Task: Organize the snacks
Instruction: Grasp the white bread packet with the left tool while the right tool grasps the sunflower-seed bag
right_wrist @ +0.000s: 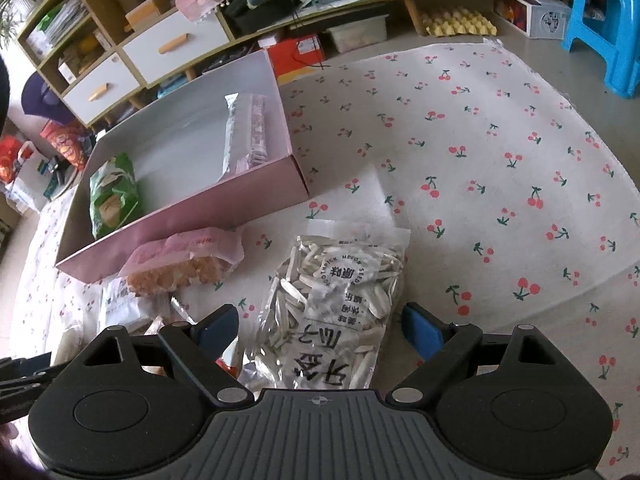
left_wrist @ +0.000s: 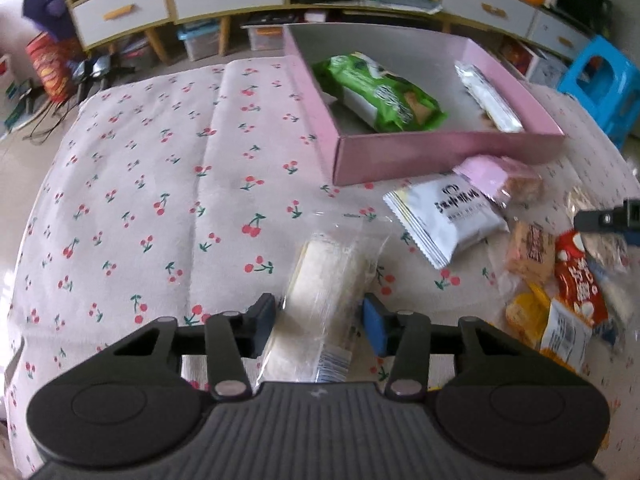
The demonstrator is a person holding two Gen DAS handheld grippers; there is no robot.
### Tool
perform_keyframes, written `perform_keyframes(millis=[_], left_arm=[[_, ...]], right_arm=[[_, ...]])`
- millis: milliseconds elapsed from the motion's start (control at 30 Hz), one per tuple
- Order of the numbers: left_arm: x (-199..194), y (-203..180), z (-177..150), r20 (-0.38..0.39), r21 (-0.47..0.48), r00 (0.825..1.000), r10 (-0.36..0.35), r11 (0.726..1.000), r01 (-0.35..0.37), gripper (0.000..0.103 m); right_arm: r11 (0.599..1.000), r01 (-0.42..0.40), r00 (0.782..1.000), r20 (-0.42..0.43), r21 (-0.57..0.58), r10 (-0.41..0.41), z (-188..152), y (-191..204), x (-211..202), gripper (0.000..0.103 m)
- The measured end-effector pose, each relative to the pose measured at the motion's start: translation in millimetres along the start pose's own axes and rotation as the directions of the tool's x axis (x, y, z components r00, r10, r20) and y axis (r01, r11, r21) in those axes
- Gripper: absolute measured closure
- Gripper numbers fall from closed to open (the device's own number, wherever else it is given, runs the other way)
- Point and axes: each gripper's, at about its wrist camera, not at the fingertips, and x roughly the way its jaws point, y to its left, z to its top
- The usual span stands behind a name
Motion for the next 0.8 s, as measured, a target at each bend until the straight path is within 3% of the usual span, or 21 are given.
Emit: perform_keyframes(millis=[67,167,233,500,800], left_arm=[[0.0,0.2,1.1,0.0,-0.023,1.0,0.008,1.0,-0.008,0.063],[0.1,-0.8,2.3,0.0,-0.055,1.0,0.014,0.998,-0.014,0.064],[0.1,0.1,4.1,-0.001,-0.091,1.0,0.001,0.996,-0.001,0.066],[-4.3,7.7,6.8,0.004,-0.259,0.995,-0.097,0.961,0.094,0.068],[-19.8,3.6,13.0,0.056,-0.304,0.993,-0.104,0.946,0.116,0.068]], right_arm=[[1.0,0.014,1.0,0.008,-0.014,-0.014,-0.3,2.7,0.8,0.013],[0.997,0.055,0.998,0.03,-0.046,-0.053,-2.1,8.4,1.7,0.026],[0.995,0.07,0.997,0.039,-0.067,-0.068,-2.1,10.7,1.7,0.028],[0.999,-0.005,1.0,0.015,0.036,0.005,7.4,-3.9,-6.0,0.031],[0.991,-0.078,0.997,0.036,0.107,0.074,17.3,-9.4,-25.0,0.031]])
